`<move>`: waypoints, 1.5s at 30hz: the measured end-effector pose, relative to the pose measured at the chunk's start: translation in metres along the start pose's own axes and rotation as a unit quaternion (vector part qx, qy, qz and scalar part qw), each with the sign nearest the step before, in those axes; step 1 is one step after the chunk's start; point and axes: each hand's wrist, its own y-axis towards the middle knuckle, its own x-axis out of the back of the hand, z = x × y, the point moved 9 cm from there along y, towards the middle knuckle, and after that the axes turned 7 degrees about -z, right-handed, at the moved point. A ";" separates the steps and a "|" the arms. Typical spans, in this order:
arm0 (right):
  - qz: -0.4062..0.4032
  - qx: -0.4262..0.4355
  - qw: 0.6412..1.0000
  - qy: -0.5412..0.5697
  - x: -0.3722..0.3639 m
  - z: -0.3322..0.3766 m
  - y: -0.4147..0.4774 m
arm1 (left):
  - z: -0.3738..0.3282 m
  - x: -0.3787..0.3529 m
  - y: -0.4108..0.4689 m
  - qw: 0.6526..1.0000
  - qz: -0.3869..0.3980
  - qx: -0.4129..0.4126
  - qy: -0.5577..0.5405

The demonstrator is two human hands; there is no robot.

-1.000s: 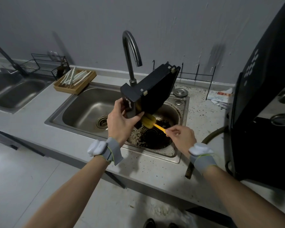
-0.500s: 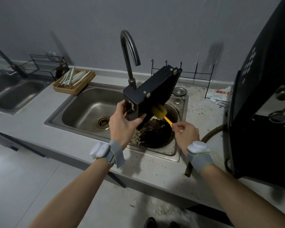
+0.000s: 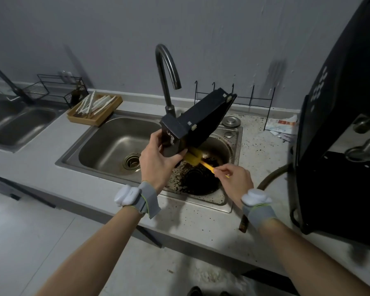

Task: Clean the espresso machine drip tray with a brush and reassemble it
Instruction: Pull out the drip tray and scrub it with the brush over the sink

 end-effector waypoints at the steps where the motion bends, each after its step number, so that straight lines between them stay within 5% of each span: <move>1: 0.008 -0.005 0.999 -0.031 -0.002 -0.004 0.000 | 0.001 0.000 0.000 1.000 -0.002 0.006 -0.007; 7: -0.032 -0.053 0.989 -0.134 0.036 -0.052 0.004 | 0.006 0.005 -0.001 1.000 -0.022 0.010 0.016; 14: -0.151 -0.028 0.988 -0.008 0.050 -0.012 0.018 | 0.005 -0.001 -0.001 1.000 -0.003 0.019 0.004; 24: 0.000 -0.037 0.997 -0.073 0.020 -0.044 0.007 | -0.001 0.015 -0.001 1.000 -0.017 -0.002 0.019; 26: -0.005 -0.060 0.993 -0.106 0.037 -0.061 0.008 | 0.002 0.018 -0.001 1.000 -0.023 0.004 0.021; 32: -0.127 -0.034 0.991 0.025 0.046 -0.019 0.008 | -0.001 0.008 -0.004 1.000 -0.007 0.020 -0.014; 39: -0.013 -0.014 0.999 -0.027 0.013 -0.017 -0.006 | -0.011 0.005 -0.006 1.000 -0.013 0.010 -0.027; 45: -0.017 -0.057 0.989 -0.139 0.051 -0.053 -0.005 | -0.013 0.007 -0.007 1.000 -0.013 0.002 -0.013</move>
